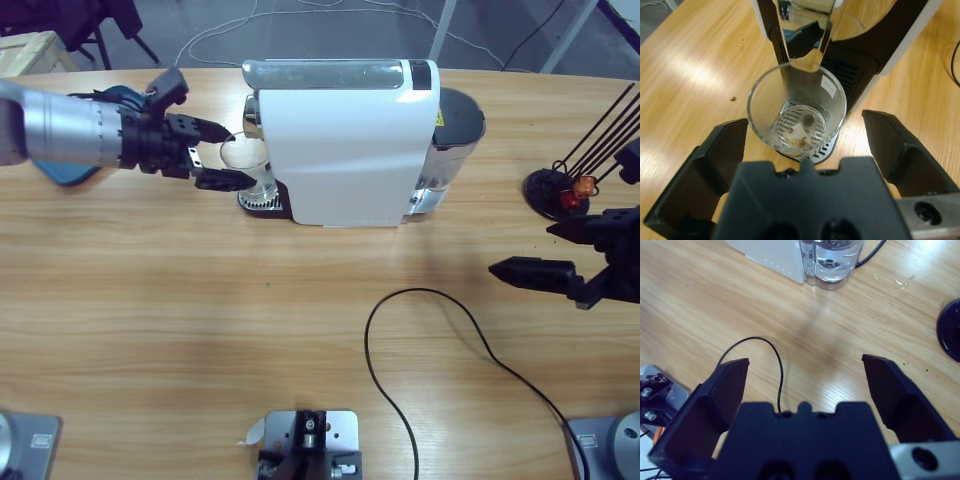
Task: Pour coffee
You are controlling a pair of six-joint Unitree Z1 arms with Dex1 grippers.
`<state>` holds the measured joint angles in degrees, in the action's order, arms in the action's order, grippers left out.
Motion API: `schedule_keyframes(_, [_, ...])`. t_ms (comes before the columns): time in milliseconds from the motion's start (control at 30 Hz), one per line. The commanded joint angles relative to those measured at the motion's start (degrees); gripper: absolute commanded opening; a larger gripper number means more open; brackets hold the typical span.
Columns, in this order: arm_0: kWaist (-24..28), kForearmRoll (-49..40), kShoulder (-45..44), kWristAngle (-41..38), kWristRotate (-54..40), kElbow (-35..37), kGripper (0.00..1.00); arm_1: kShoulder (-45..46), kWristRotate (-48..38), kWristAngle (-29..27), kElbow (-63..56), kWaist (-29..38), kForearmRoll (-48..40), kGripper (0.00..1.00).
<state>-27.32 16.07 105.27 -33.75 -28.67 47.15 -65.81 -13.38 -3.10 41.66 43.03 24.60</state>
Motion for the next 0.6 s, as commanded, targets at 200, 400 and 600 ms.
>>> schedule_keyframes(200, [-0.86, 3.09, 5.16, -0.88, -0.24, 1.70, 1.000, -2.21, 0.02, 1.08, -1.76, 0.65, -1.40, 1.000])
schedule_keyframes(400, [-1.61, 4.79, 7.41, -1.87, 0.11, 3.23, 1.000, -2.34, 0.02, 1.17, -1.85, 0.65, -1.77, 1.000])
schedule_keyframes(600, [-2.21, 6.08, 8.06, -2.34, 0.37, 2.95, 1.000, -2.90, 0.02, 1.26, -1.85, 0.65, -2.72, 1.000])
